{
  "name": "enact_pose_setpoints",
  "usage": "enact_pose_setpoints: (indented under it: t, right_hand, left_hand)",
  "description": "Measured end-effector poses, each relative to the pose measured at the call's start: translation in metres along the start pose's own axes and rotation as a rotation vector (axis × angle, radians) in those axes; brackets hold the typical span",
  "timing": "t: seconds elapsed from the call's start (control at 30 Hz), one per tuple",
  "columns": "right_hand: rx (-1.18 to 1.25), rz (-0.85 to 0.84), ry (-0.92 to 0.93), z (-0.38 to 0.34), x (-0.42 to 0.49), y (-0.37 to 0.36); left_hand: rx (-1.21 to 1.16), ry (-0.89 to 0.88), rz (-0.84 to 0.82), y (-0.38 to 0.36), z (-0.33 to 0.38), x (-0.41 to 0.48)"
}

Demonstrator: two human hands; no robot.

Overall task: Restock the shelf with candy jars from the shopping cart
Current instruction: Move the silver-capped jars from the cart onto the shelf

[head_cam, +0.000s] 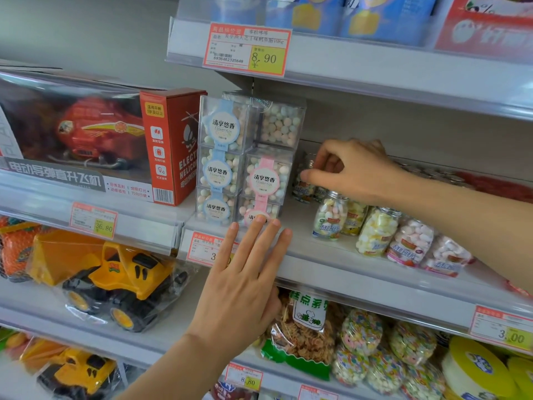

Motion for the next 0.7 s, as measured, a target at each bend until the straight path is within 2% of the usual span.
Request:
enact_pose_setpoints:
  t: [0.13,0.27,0.37,0.5,0.7]
  right_hand:
    - [-0.129,-0.046,0.067,-0.001,-0.012,0.000]
    - [-0.113,-0.063,0.109,-0.001,-0.021,0.002]
    - [-0.117,-0.070,0.108,-0.001,-0.027,0.008]
    - [-0.237,-0.074,0.101,0.004,-0.033,0.013]
    - [-0.139,0.006,0.063,-0.001,-0.019,0.009]
  left_hand:
    - [0.006,-0.005,0.008,0.000,0.000,0.000]
    - [0.010,-0.007,-0.001,0.001,-0.001,-0.001]
    - [0.010,-0.015,-0.015,0.002,-0.001,-0.001]
    - [0.016,-0.022,-0.023,0.003,-0.002,-0.003]
    - [0.009,-0.028,-0.018,0.003,-0.002,-0.002]
Point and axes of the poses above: each hand's wrist, its own x-axis towards the middle knuckle, its own y-axis out of the back of the hand, z = x × y, the point moved 3 cm from there along x, towards the middle knuckle, and after that the axes turned 7 degrees about -y, right-handed, at the moved point
